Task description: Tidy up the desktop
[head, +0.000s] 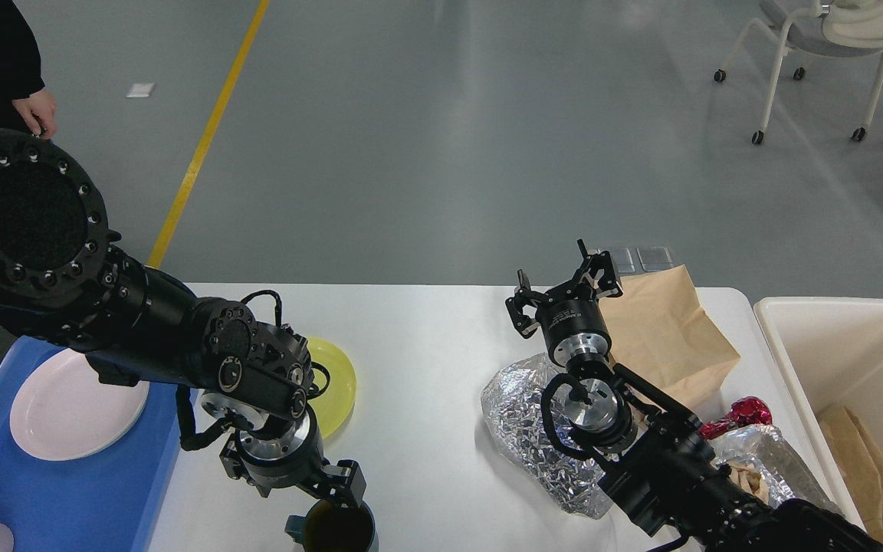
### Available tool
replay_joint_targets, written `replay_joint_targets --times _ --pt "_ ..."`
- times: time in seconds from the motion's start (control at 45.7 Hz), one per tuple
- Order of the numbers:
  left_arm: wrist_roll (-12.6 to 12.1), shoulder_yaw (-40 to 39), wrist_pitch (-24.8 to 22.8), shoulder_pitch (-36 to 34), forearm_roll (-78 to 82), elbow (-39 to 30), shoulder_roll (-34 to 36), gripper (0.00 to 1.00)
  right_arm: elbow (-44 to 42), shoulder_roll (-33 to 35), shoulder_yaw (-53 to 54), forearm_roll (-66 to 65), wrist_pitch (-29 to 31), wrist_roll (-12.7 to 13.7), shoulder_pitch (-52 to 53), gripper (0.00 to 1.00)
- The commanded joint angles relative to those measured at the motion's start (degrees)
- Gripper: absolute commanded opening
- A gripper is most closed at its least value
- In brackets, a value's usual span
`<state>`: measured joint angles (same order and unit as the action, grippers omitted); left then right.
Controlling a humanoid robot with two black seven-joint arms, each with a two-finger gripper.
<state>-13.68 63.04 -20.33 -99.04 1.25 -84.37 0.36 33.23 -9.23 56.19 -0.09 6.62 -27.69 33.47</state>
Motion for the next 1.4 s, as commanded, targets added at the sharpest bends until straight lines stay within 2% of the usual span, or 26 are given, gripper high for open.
replay_joint_targets --times 0.0,0.066,0.131,0.219,0.285,0.46,0.591,0.679,0.92,1.029,1.095,1.182,1.226,1.38 --pt "-0.12 -0.02 2.65 1.66 0.16 0.34 -0.45 0.97 0.00 0.00 0.06 0.00 0.06 0.00 0.01 1.00" --pt "-0.21 -0.02 5.55 2.62 0.16 0.52 -0.71 0.97 0.00 0.00 -0.02 0.00 -0.02 0.00 -0.07 1.00" --pt "-1.34 -0.28 7.75 4.11 0.16 0.78 -0.89 0.97 0.00 0.00 -0.02 0.00 0.06 0.00 0.01 1.00" --pt "-3.72 -1.60 8.73 5.87 0.16 1.31 -1.77 0.97 0.00 0.00 -0.02 0.00 -0.02 0.00 0.01 1.00" --pt "-4.60 -2.13 8.81 6.93 0.16 1.75 -1.95 0.97 0.00 0.00 -0.02 0.00 -0.02 0.00 0.01 1.00" --pt "-4.78 -3.19 10.13 7.99 0.24 1.84 -2.30 0.96 0.00 0.00 -0.02 0.00 0.06 0.00 0.01 1.00" --pt "-4.78 -3.27 11.36 8.16 1.21 2.01 -2.39 0.84 0.00 0.00 -0.02 0.00 -0.02 0.00 0.01 1.00" --pt "-4.69 -3.27 11.45 8.51 2.70 2.10 -2.39 0.82 0.00 0.00 -0.02 0.00 -0.02 0.00 0.01 1.00" --pt "-4.69 -3.27 11.63 9.66 2.88 2.19 -2.39 0.58 0.00 0.00 -0.02 0.00 -0.02 0.00 0.01 1.00" --pt "-4.69 -3.27 13.03 9.83 2.97 2.28 -2.39 0.38 0.00 0.00 -0.02 0.00 0.06 0.00 0.01 1.00" --pt "-4.69 -3.27 14.78 9.92 2.97 2.19 -2.39 0.29 0.00 0.00 -0.02 0.00 0.06 0.00 0.01 1.00" --pt "-4.60 -3.10 15.14 9.92 3.06 2.28 -2.30 0.08 0.00 0.00 -0.02 0.00 -0.02 0.00 0.01 1.00" --pt "-4.52 -2.92 14.88 9.83 3.06 2.28 -2.30 0.01 0.00 0.00 -0.02 0.00 0.06 0.00 0.01 1.00" --pt "-4.51 -2.75 14.27 9.39 3.06 2.10 -2.12 0.00 0.00 0.00 -0.02 0.00 -0.02 0.00 0.01 1.00"
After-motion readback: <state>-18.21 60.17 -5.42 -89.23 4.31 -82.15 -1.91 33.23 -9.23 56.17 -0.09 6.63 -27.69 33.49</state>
